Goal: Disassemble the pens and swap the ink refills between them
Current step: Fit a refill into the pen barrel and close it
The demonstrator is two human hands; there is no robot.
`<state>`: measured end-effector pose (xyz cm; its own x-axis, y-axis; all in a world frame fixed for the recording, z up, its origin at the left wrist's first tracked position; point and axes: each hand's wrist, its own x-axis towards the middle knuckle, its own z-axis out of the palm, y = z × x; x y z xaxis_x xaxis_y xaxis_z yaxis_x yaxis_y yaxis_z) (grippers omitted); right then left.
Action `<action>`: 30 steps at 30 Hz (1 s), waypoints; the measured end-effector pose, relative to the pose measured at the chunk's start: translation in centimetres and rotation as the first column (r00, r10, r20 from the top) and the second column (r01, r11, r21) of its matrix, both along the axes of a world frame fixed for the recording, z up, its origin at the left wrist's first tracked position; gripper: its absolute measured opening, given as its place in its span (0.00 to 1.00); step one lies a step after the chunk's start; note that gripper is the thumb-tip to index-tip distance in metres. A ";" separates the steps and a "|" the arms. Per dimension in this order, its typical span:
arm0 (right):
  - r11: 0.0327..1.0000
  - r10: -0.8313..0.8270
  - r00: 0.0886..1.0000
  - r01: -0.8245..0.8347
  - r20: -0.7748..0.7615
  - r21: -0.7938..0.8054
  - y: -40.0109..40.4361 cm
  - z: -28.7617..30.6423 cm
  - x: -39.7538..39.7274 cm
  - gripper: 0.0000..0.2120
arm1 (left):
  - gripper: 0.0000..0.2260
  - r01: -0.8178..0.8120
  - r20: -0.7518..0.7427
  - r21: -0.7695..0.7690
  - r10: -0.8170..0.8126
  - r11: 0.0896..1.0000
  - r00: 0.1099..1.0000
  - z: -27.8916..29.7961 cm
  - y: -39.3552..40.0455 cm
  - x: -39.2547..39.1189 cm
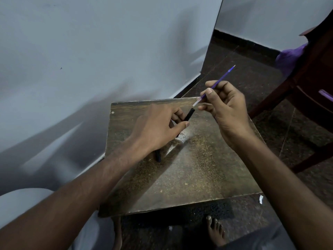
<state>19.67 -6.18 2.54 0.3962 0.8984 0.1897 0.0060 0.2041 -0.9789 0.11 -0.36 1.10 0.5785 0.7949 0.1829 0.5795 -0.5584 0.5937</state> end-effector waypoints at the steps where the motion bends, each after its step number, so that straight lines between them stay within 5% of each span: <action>1: 1.000 0.004 1.000 -0.004 0.029 -0.005 -0.1 0.0 0.0 0.09 | 0.08 0.001 0.006 -0.001 -0.001 1.000 1.000 0.0 0.0 0.0; 13: 0.984 0.123 0.895 -0.053 0.428 -0.170 0.2 -1.3 -0.3 0.17 | 0.05 -0.065 0.143 -0.045 0.071 0.997 0.987 0.3 0.8 -0.3; 18: 0.974 0.179 0.465 0.041 0.867 -0.224 0.4 -2.4 -0.8 0.16 | 0.04 -0.208 0.249 -0.027 0.208 0.978 0.946 0.9 2.1 -1.2; 23: 0.933 0.353 0.330 -0.050 0.876 -0.357 0.9 -3.7 -2.2 0.25 | 0.05 -0.267 0.241 -0.003 0.260 0.964 0.935 1.2 2.4 -1.6; 30: 0.915 0.393 0.317 -0.038 0.863 -0.402 1.3 -4.4 -2.4 0.30 | 0.04 -0.222 0.226 -0.030 0.223 0.975 0.948 1.2 2.0 -1.6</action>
<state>17.24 -4.84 -1.90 -0.0883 0.9954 0.0385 0.9220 0.0963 -0.3750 -1.47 1.67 2.30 0.3307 0.8997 0.2849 0.5383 -0.4277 0.7261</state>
